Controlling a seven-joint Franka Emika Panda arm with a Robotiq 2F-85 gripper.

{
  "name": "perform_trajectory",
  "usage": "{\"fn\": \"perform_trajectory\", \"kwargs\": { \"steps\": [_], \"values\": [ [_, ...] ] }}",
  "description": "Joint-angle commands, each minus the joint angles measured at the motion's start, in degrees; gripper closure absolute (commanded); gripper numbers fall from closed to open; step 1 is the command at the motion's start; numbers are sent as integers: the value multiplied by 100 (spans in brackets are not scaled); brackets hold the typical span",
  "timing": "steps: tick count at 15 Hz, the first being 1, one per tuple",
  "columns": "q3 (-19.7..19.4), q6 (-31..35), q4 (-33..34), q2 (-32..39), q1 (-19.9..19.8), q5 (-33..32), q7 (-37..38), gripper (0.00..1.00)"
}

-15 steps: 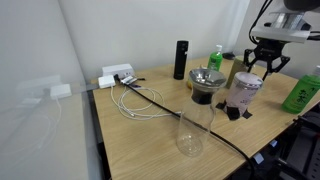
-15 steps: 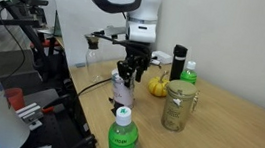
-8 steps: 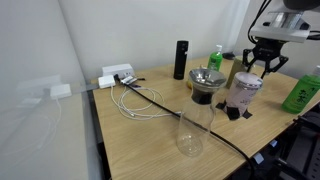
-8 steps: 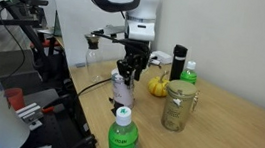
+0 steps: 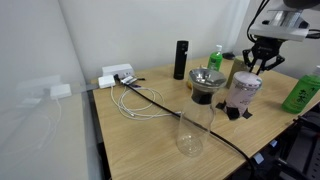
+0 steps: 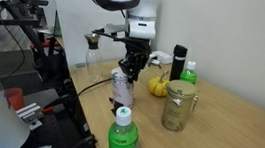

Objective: Lift the lid of the white bowl

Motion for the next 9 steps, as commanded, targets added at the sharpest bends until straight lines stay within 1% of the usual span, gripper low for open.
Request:
{"fn": "perform_trajectory", "kwargs": {
  "steps": [1,2,3,5,6,8,9],
  "values": [
    [46,-64,-36,-126,-2,-34,17,52],
    [54,-64,-38,-138,-1,-39,21,46],
    [66,-62,-40,-156,-2,-60,35,50],
    [94,-66,-38,-203,0,-72,39,62],
    [112,-74,-37,-232,1,-69,37,77],
    [133,-100,-44,-285,7,-29,13,92],
    [138,-123,-55,-300,8,-18,8,96]
  ]
}}
